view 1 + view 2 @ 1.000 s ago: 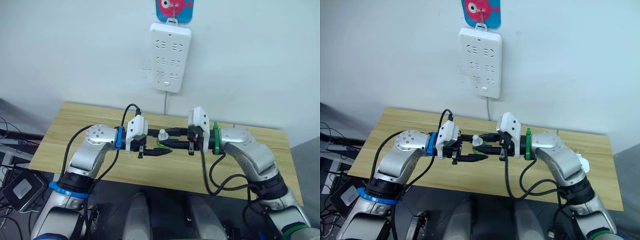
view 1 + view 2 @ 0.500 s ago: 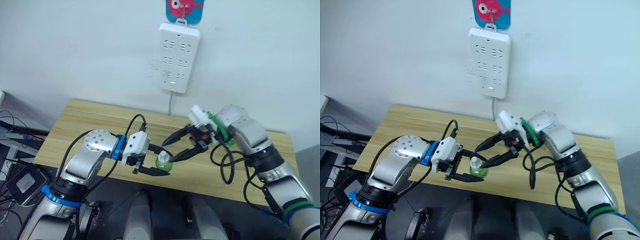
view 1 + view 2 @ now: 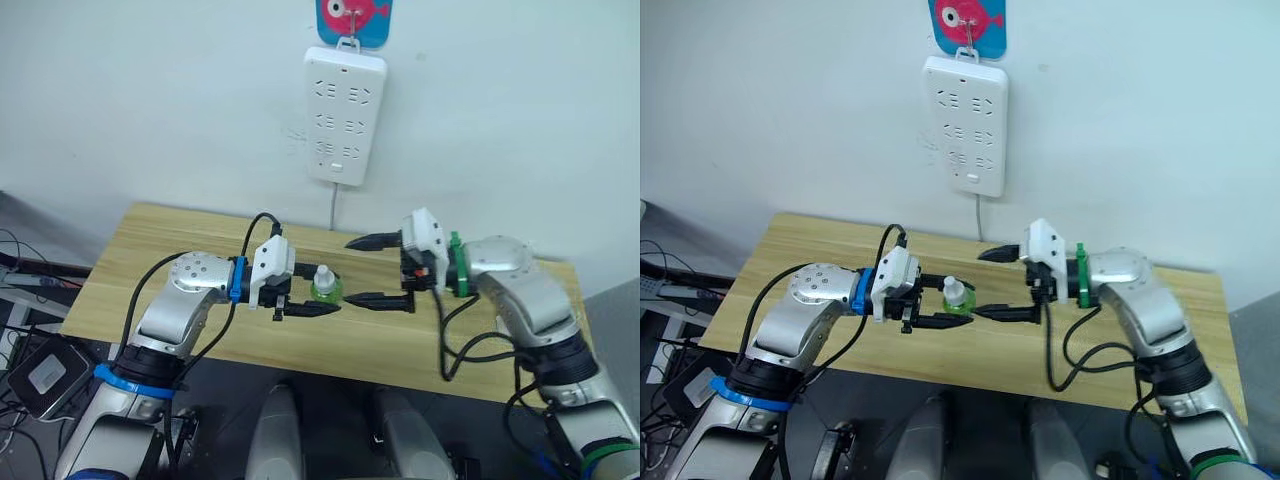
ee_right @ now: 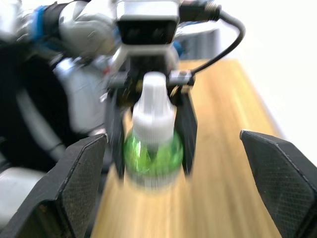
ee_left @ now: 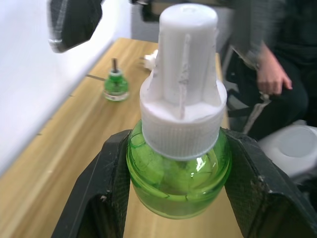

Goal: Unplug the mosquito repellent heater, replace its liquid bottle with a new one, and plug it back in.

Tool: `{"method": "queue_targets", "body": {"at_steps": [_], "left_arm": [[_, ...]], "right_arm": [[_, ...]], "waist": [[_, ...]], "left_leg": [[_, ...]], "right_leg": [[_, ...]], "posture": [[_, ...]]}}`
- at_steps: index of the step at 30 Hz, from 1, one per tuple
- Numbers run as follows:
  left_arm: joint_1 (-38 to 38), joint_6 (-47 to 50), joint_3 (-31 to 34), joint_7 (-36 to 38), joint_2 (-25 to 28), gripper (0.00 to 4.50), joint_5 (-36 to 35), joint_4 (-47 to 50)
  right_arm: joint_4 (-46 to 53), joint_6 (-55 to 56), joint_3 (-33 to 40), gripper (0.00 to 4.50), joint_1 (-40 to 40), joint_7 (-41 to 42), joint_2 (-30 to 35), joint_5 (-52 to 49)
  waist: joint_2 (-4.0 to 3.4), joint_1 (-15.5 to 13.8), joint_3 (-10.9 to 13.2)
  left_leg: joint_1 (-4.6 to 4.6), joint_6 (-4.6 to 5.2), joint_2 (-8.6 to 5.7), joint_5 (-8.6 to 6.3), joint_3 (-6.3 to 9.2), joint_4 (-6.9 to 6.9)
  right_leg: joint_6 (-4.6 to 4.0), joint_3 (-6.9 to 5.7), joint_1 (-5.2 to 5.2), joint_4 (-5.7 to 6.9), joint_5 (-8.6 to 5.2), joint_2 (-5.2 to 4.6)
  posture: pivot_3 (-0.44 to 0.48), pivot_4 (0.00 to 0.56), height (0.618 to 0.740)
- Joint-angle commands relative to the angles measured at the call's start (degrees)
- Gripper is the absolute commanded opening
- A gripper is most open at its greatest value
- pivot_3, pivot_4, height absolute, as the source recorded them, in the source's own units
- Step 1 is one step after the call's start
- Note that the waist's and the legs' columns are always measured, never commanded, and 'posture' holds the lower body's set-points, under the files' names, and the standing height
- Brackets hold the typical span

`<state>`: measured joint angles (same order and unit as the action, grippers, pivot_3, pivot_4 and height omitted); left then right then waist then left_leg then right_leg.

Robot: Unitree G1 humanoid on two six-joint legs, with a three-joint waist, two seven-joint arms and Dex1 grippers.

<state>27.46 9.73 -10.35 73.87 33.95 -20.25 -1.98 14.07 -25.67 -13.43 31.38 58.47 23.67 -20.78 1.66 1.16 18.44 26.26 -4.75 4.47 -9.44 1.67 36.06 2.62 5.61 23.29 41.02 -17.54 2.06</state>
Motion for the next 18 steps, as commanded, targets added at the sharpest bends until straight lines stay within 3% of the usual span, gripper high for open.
{"method": "queue_targets", "body": {"at_steps": [1,10,18], "left_arm": [[0.03,-0.94,0.98,-0.20,-0.08,2.25,-0.13,0.59],[2.13,-2.02,0.37,0.27,-1.11,2.25,0.71,-1.53],[2.28,-2.79,0.98,0.82,-0.93,2.25,0.96,-2.76]], "right_arm": [[4.99,-1.99,-1.77,4.48,-0.21,-6.32,-3.05,1.19],[-3.76,1.50,-3.51,4.48,2.15,-14.30,-8.69,7.85],[0.71,-4.76,3.66,4.48,0.90,-9.83,-1.75,0.09]], "waist": [[0.00,0.18,0.00],[0.00,0.27,-0.01],[0.00,0.29,-0.01]], "left_leg": [[0.01,-0.01,0.00,0.00,0.00,0.00],[0.01,-0.11,-0.02,0.10,0.00,0.01],[0.02,-0.11,-0.02,0.10,0.02,-0.03]], "right_leg": [[0.00,0.00,0.00,0.00,0.00,0.00],[-0.06,-0.01,0.00,0.00,0.04,-0.02],[-0.06,-0.04,0.01,-0.01,0.04,-0.02]], "posture": [[0.036,0.263,0.740],[0.035,0.258,0.740],[0.032,0.258,0.740]]}}
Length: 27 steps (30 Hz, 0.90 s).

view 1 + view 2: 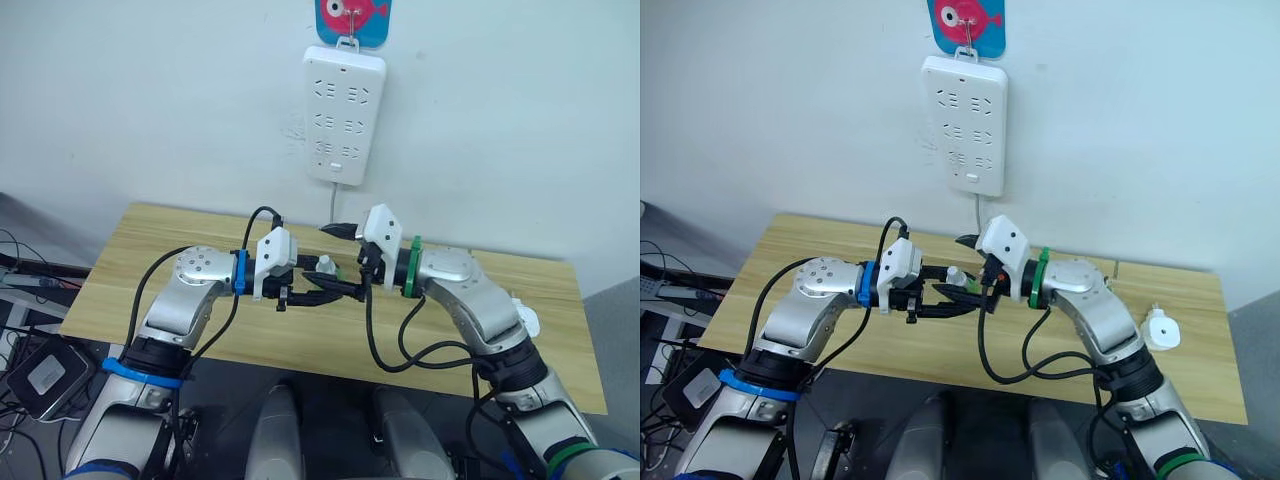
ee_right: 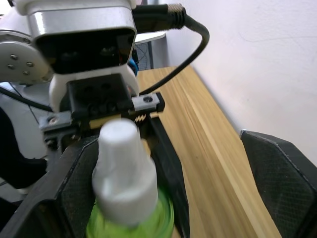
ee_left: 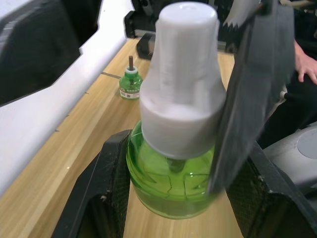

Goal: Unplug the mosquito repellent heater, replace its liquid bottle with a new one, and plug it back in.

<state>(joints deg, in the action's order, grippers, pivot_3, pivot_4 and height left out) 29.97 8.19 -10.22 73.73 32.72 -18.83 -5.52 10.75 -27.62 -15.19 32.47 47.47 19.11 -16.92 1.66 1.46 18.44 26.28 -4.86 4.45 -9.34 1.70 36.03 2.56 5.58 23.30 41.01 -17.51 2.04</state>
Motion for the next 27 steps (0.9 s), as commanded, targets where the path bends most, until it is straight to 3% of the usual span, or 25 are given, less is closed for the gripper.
{"method": "queue_targets", "body": {"at_steps": [1,9,18,22,27], "left_arm": [[-0.32,-1.24,0.91,0.95,0.33,2.25,-0.49,0.81],[-0.17,-1.54,1.14,1.19,0.08,2.25,-0.18,0.09],[0.04,-1.86,1.05,1.39,0.10,2.25,-0.17,0.18],[-0.28,-1.56,0.97,1.31,0.13,2.25,-0.31,1.01],[-0.63,-1.29,0.87,1.07,0.00,2.25,-0.37,1.69]], "right_arm": [[4.98,-3.73,6.15,4.48,-0.27,1.71,3.84,-4.92],[11.54,-8.01,6.82,4.48,-2.20,5.66,9.34,-10.99],[11.45,-10.52,2.33,4.48,-0.78,0.90,1.29,-12.04],[10.10,-9.50,0.59,3.59,-0.60,-0.52,-0.76,-10.52],[8.55,-7.72,-0.28,1.71,-0.22,-0.35,-0.84,-8.99]], "waist": [[0.00,0.00,0.00],[0.00,0.08,0.00],[0.01,0.30,0.00],[0.01,0.23,-0.01],[0.00,0.20,-0.01]], "left_leg": [[0.00,0.00,0.00,0.00,0.00,0.01],[-0.01,0.01,0.01,0.00,0.01,-0.01],[0.00,0.02,0.00,0.01,0.00,0.03],[0.00,0.02,0.01,0.01,0.02,0.02],[0.00,0.02,0.00,0.01,0.01,0.03]], "right_leg": [[0.00,0.00,0.00,0.00,0.00,0.00],[0.00,0.01,-0.01,0.00,0.00,0.03],[-0.02,0.02,-0.01,0.02,0.02,0.03],[-0.02,0.00,0.00,0.01,0.01,0.03],[-0.03,0.00,0.00,0.01,0.02,0.02]], "posture": [[0.032,0.258,0.740],[0.022,0.260,0.740],[0.028,0.254,0.740],[0.034,0.252,0.740],[0.040,0.252,0.740]]}}
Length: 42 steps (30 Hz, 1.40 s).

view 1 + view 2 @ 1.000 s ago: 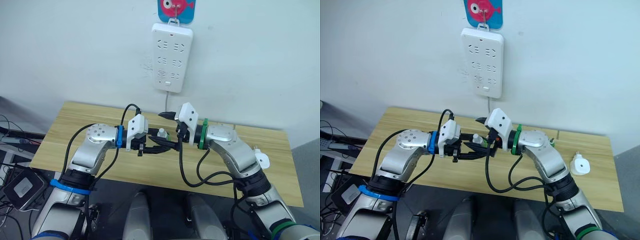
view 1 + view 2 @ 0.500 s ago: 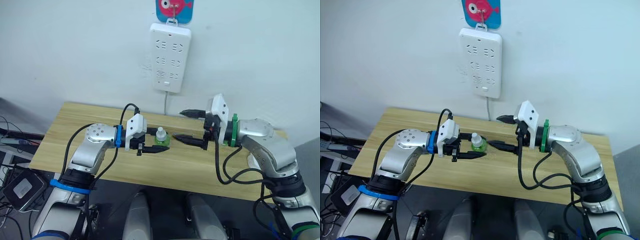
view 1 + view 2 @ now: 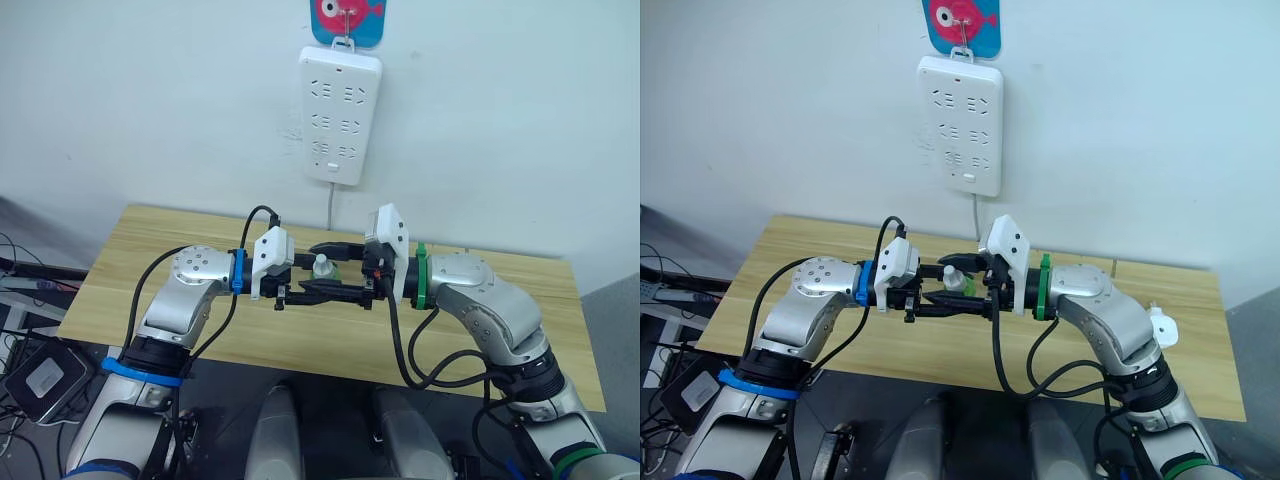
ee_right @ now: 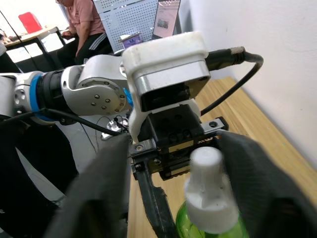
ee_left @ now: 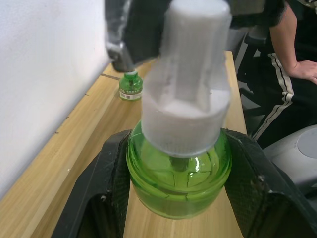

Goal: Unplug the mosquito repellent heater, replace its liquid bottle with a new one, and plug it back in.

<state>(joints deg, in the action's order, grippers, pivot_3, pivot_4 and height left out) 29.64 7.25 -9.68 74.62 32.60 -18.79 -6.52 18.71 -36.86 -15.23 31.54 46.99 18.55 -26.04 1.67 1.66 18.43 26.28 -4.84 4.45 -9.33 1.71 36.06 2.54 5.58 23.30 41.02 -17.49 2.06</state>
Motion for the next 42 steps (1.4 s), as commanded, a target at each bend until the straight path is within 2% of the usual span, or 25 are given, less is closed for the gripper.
{"method": "queue_targets", "body": {"at_steps": [1,3,4,7,11,14,15,19,21,25,28,32,42], "left_arm": [[-0.39,-0.30,0.33,0.13,0.10,2.25,-0.42,2.80],[-0.72,-0.24,0.35,0.05,0.12,2.25,-0.40,3.10],[-0.86,-0.20,0.36,0.01,0.11,2.25,-0.40,3.22],[-1.32,0.00,0.41,-0.21,0.18,2.25,-0.49,3.70],[-2.25,0.18,0.93,-0.72,0.64,2.25,-0.33,3.57],[-3.21,-0.18,1.72,-1.50,0.99,2.25,-0.02,2.49],[-3.53,-0.31,1.96,-1.97,1.05,2.25,0.11,2.03],[-4.15,0.49,3.08,-4.84,0.74,2.25,0.18,1.65],[-4.13,1.65,3.42,-5.87,0.46,2.25,-0.14,2.43],[-4.61,3.74,3.74,-6.59,0.72,2.25,-0.69,4.46],[-5.78,5.78,3.86,-6.64,1.45,2.25,-1.22,6.96],[-6.79,8.63,4.94,-6.95,3.05,2.25,-2.14,9.76],[-8.02,12.71,5.83,-7.57,5.08,2.25,-3.58,13.80]], "right_arm": [[0.49,1.65,-0.04,1.37,0.79,0.23,-0.30,0.09],[0.75,1.61,0.49,0.59,0.89,0.58,-0.04,-0.48],[1.05,1.51,0.86,0.33,0.90,0.76,0.07,-0.98],[3.57,-1.49,4.80,0.33,2.03,-0.39,-1.17,-6.29],[6.12,-10.45,13.81,0.33,8.11,-8.21,-3.76,-16.76],[6.68,-13.27,17.63,0.33,9.27,-13.44,-2.83,-18.12],[6.76,-13.05,18.34,0.33,8.49,-14.69,-1.85,-16.93],[1.08,3.88,12.92,0.33,-3.25,-19.64,4.07,3.66],[-3.74,11.44,11.58,0.33,-8.22,-23.00,3.36,9.71],[-12.43,22.23,9.39,0.33,-12.12,-27.68,0.31,17.91],[-19.96,27.94,9.49,0.33,-13.60,-31.62,-3.16,21.28],[-24.99,31.33,10.33,0.33,-14.12,-33.66,-6.00,22.73],[-35.54,36.14,11.98,0.33,-12.46,-36.08,-8.65,23.72]], "waist": [[0.00,0.00,0.00],[0.00,0.00,0.00],[0.00,-0.01,0.00],[0.00,-0.02,0.00],[0.00,0.18,0.00],[-0.01,0.07,-0.04],[-0.01,-0.05,-0.04],[0.01,-0.69,-0.06],[0.01,-0.65,-0.05],[-0.03,0.46,0.02],[-0.07,0.77,0.12],[-0.19,0.31,0.59],[-0.66,-0.26,1.61]], "left_leg": [[0.00,0.00,0.00,0.00,0.00,0.00],[0.00,0.00,0.00,0.00,0.00,0.00],[0.00,0.00,0.00,0.00,0.00,-0.01],[0.00,0.00,0.01,0.00,0.01,-0.02],[0.00,-0.01,0.02,0.01,-0.01,0.00],[-0.02,-0.03,0.03,0.03,0.04,-0.02],[-0.02,-0.03,0.03,0.03,0.04,-0.03],[0.08,-0.01,-0.05,0.02,0.05,-0.06],[0.12,0.00,-0.13,0.01,-0.02,-0.06],[0.16,0.00,-0.08,0.02,-0.12,-0.06],[0.07,-0.01,0.10,0.02,-0.18,-0.07],[0.01,0.00,0.12,0.02,-0.19,-0.12],[0.02,-0.01,0.10,0.02,-0.20,-0.18]], "right_leg": [[0.00,0.00,0.00,0.00,0.00,0.00],[0.00,0.00,0.00,0.00,0.00,0.00],[0.00,0.00,0.00,0.00,0.00,0.00],[0.00,-0.01,0.00,0.00,0.00,0.00],[-0.02,0.01,0.01,0.05,0.01,0.00],[-0.04,-0.04,0.00,0.06,0.02,0.00],[-0.04,-0.04,0.00,0.05,0.02,0.00],[-0.03,-0.04,0.02,-0.14,0.01,-0.05],[-0.02,0.02,0.07,-0.16,0.01,-0.13],[-0.02,0.13,0.24,-0.01,0.01,-0.08],[-0.02,0.21,0.23,0.01,0.01,0.12],[-0.10,0.24,0.21,0.04,-0.07,0.16],[0.08,0.27,0.22,-0.01,-0.23,0.13]], "posture": [[0.040,0.252,0.740],[0.040,0.251,0.740],[0.040,0.251,0.740],[0.042,0.252,0.740],[0.037,0.257,0.740],[0.027,0.267,0.740],[0.027,0.267,0.740],[0.010,0.287,0.740],[0.009,0.299,0.740],[0.011,0.329,0.740],[0.029,0.356,0.740],[0.057,0.394,0.740],[0.076,0.403,0.740]]}}
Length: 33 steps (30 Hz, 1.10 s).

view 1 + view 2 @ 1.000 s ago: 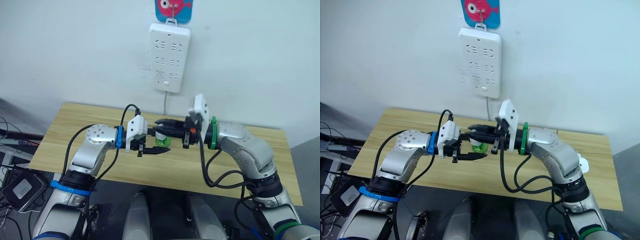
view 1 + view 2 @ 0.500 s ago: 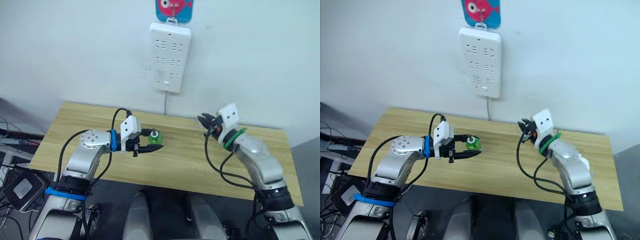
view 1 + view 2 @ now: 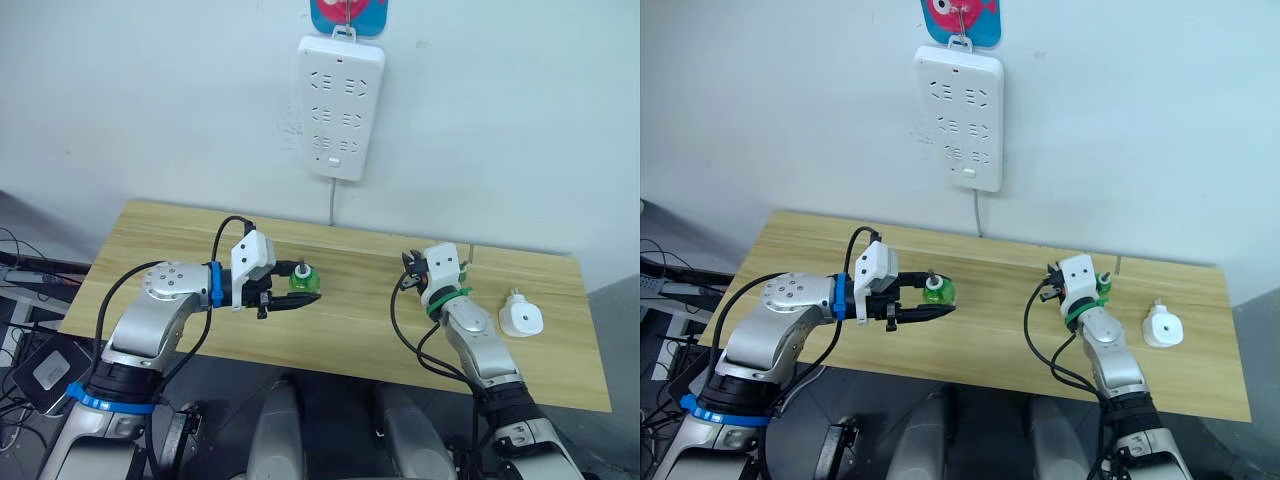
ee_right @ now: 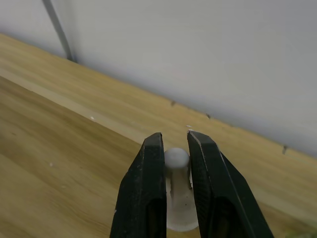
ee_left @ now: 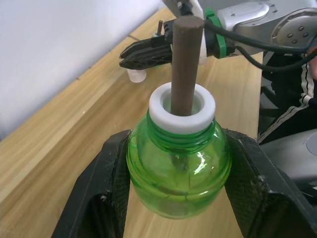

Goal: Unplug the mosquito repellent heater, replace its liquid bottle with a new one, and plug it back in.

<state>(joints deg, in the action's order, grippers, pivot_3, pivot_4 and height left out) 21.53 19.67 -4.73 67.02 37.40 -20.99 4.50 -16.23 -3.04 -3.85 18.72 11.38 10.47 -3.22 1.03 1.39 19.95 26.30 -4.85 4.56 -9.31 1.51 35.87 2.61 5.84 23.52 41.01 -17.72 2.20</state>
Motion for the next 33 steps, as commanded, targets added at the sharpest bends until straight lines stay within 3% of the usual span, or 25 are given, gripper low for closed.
{"method": "queue_targets", "body": {"at_steps": [1,7,8,14,18,22,27,30,33], "left_arm": [[0.30,0.43,0.82,-0.09,0.26,2.25,-1.43,2.77],[1.16,0.60,0.53,-0.37,-0.05,2.25,-1.49,2.58],[1.14,0.60,0.53,-0.34,-0.07,2.25,-1.48,2.61],[1.65,0.16,0.61,-0.68,-0.59,2.25,-1.27,1.68],[1.63,-0.24,0.45,-0.83,-1.11,2.25,-1.07,1.34],[2.72,-1.85,0.27,-0.83,-2.17,2.25,-0.65,-0.36],[5.20,-4.59,-0.35,-0.34,-3.69,2.25,0.04,-3.42],[6.38,-5.53,-1.02,0.25,-4.68,2.25,-0.02,-4.10],[7.20,-6.14,-1.76,1.11,-5.60,2.25,-0.12,-4.33]], "right_arm": [[-1.32,2.74,0.54,0.33,0.49,-0.70,-0.79,1.13],[-4.43,5.15,1.12,0.33,0.96,-1.54,-1.80,1.90],[-4.54,5.33,1.25,1.05,0.93,-1.63,-1.90,1.98],[0.26,5.89,2.12,3.11,-0.33,0.78,-1.39,0.20],[9.42,2.60,1.13,4.44,-1.63,5.27,0.20,-1.28],[27.23,-11.02,-1.58,4.26,-2.54,18.52,6.16,-12.07],[39.68,-29.53,-3.21,2.69,0.82,30.62,17.09,-24.39],[42.67,-35.53,-4.13,2.69,4.89,33.75,18.88,-29.64],[41.39,-38.42,-5.29,2.69,9.30,31.61,15.81,-30.49]], "waist": [[-0.04,0.03,0.14],[-0.03,0.07,0.17],[-0.03,0.08,0.17],[-0.04,0.08,0.55],[-0.09,0.11,0.83],[-0.12,0.12,0.84],[-0.06,0.13,0.80],[-0.03,0.18,0.77],[0.08,0.52,0.67]], "left_leg": [[0.00,0.00,0.00,0.00,0.00,0.00],[-0.01,0.00,0.00,0.00,-0.02,-0.07],[-0.01,0.00,0.00,0.00,-0.02,-0.08],[0.01,-0.01,0.00,0.00,-0.03,-0.11],[0.04,-0.01,0.00,0.00,-0.06,-0.13],[0.07,-0.01,0.00,0.00,-0.05,-0.17],[0.09,-0.02,0.00,0.00,-0.01,-0.12],[0.11,-0.02,-0.02,0.00,0.00,-0.10],[0.12,-0.02,-0.02,0.00,0.03,-0.09]], "right_leg": [[0.00,0.00,0.00,0.00,-0.01,0.00],[-0.01,0.01,0.01,-0.02,-0.03,0.00],[-0.01,0.01,0.02,-0.02,-0.03,0.00],[-0.02,0.02,0.04,-0.05,-0.04,0.00],[-0.01,0.06,0.09,-0.06,-0.04,0.00],[-0.01,0.05,0.13,-0.08,-0.05,0.00],[-0.01,0.00,0.06,-0.14,-0.04,-0.02],[0.00,-0.02,0.06,-0.14,-0.04,-0.03],[0.00,-0.06,0.07,-0.13,-0.04,-0.03]], "posture": [[0.078,0.400,0.740],[0.075,0.397,0.740],[0.075,0.397,0.740],[0.063,0.398,0.740],[0.050,0.394,0.740],[0.023,0.370,0.740],[0.000,0.331,0.740],[-0.010,0.308,0.740],[-0.013,0.289,0.740]]}}
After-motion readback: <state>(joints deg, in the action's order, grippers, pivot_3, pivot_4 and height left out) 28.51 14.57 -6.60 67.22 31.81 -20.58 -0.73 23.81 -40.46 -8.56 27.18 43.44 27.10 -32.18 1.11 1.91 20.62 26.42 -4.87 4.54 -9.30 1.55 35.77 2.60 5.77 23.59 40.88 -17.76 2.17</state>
